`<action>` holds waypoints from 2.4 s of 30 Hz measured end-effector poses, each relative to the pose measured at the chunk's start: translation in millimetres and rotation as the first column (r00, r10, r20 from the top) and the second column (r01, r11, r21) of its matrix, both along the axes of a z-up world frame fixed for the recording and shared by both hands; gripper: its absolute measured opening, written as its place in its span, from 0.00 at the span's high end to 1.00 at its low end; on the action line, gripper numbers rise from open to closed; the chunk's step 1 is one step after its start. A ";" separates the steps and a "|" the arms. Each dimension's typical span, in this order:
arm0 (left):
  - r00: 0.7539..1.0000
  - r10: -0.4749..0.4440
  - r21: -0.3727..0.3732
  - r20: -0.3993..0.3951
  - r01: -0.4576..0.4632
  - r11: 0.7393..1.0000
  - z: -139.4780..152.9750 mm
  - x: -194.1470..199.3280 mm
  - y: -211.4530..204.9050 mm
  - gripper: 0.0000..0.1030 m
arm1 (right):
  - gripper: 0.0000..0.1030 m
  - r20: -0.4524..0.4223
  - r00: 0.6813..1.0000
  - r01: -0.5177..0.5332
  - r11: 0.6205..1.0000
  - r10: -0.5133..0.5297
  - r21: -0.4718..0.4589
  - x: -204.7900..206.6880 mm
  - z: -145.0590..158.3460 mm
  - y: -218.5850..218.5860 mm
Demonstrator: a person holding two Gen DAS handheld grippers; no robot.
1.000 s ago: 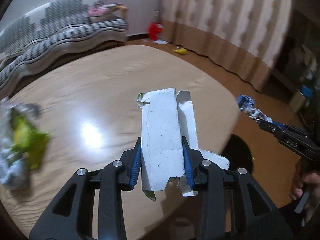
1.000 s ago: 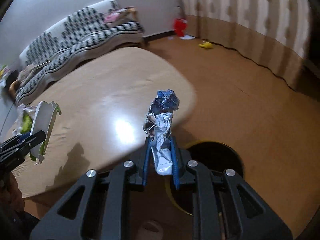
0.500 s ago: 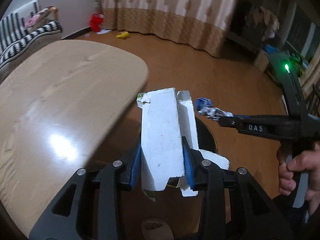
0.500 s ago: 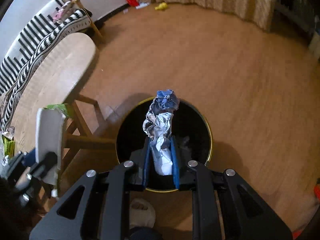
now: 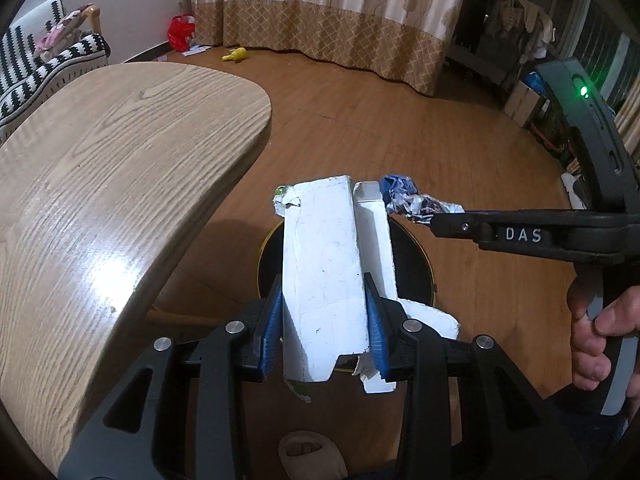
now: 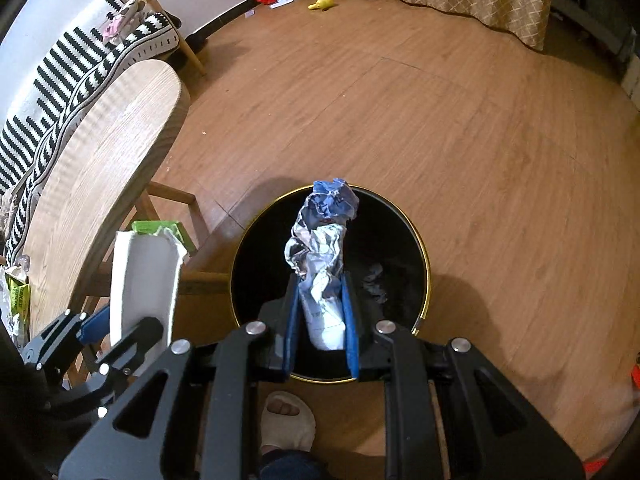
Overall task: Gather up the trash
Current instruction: 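Carry both items over the bin and open both tools to release them, then move both tools back over the remaining trash on the table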
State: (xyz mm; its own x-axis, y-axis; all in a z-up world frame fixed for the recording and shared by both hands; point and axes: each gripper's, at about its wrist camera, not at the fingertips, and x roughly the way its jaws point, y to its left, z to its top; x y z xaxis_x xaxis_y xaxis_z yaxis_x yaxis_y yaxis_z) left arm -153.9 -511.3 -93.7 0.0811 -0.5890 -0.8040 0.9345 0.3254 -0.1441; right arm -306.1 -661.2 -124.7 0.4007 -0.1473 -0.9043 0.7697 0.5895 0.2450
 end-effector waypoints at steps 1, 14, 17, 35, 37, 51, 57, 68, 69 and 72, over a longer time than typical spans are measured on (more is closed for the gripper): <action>1.000 -0.001 0.001 0.001 0.001 1.000 -0.4 0.0 -0.7 0.65 | 0.75 0.007 1.000 0.002 1.000 -0.002 0.003 -0.8 0.2 -0.8; 1.000 -0.025 0.038 -0.012 0.026 0.999 -18.0 -3.5 -16.9 0.65 | 0.34 0.055 0.994 0.093 0.995 -0.091 -0.038 -14.2 13.3 -4.7; 0.999 -0.030 0.052 -0.018 0.031 0.998 -26.4 -2.4 -21.4 0.65 | 0.33 0.072 0.990 0.128 0.991 -0.125 -0.034 -21.8 16.1 -8.8; 1.000 0.002 -0.043 -0.017 -0.002 0.999 -6.1 8.8 -9.0 0.10 | 0.25 0.111 0.983 0.153 0.985 -0.143 -0.080 -22.6 31.8 -2.1; 1.000 0.018 -0.051 -0.014 -0.018 0.999 5.1 14.4 6.2 0.08 | 0.22 0.122 0.985 0.134 0.987 -0.123 -0.090 -15.3 37.6 2.8; 0.884 0.464 -0.111 0.048 -0.457 0.882 82.1 135.0 243.3 0.06 | 0.21 0.189 0.955 -0.197 0.965 0.229 -0.175 137.3 85.8 126.9; 0.742 0.669 -0.101 0.049 -0.662 0.742 90.6 183.1 366.5 0.06 | 0.21 0.203 0.882 -0.392 0.901 0.425 -0.185 217.6 95.7 222.9; 0.612 0.791 -0.072 0.005 -0.788 0.611 76.4 224.0 476.6 0.06 | 0.21 0.214 0.743 -0.612 0.773 0.634 -0.169 317.6 96.1 362.3; 0.608 0.794 -0.073 -0.010 -0.793 0.605 73.2 227.9 479.1 0.06 | 0.21 0.216 0.738 -0.618 0.769 0.639 -0.161 324.8 95.0 369.6; 0.609 0.792 -0.069 -0.032 -0.792 0.606 62.1 242.2 478.8 0.06 | 0.21 0.215 0.729 -0.632 0.759 0.650 -0.155 339.0 91.5 386.1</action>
